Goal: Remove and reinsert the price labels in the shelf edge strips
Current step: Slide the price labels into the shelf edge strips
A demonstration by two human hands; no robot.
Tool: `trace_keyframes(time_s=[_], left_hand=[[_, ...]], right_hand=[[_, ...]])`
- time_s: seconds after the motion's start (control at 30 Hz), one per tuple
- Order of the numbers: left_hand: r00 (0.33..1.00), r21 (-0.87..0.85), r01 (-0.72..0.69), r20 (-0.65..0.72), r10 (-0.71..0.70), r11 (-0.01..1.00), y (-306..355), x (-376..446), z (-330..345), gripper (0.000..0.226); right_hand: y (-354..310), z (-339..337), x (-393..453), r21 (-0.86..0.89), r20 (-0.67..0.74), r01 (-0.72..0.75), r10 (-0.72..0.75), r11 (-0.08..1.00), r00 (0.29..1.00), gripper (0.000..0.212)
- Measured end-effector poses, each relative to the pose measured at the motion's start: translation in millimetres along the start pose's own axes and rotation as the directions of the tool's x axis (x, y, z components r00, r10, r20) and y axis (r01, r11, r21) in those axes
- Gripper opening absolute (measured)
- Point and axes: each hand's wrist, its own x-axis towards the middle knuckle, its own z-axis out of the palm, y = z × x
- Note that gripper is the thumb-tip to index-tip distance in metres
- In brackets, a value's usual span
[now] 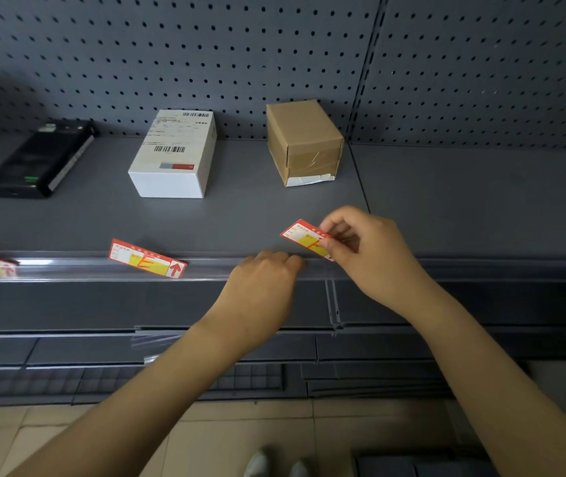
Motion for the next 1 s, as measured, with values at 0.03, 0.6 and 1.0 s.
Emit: trace_keyframes(time_s=[0.03,0.6,1.0], left_hand=[[1.000,-0.032,0.010,-0.012,-0.011,0.999,1.0,0.3,0.4,0.035],[0.993,-0.084,0.017,-0.115,-0.026,0.996,-5.8,-8.3,-11.2,0.023],[0.964,-0.271,-0.016,-0.260,-0.057,0.963,-11.1,14.3,-24.0,0.008]], right_hand=[[0.5,1.6,0.0,0.004,-0.006,-0.003,0.003,1.000,1.000,0.011],[11.5,18.6,-3.5,-0.414,0.038,0.227,-0.232,0.882,0.972,0.023],[21.5,27.2,-32.6,-0.394,-0.227,0.063,-0.163,0.917,0.960,0.019]])
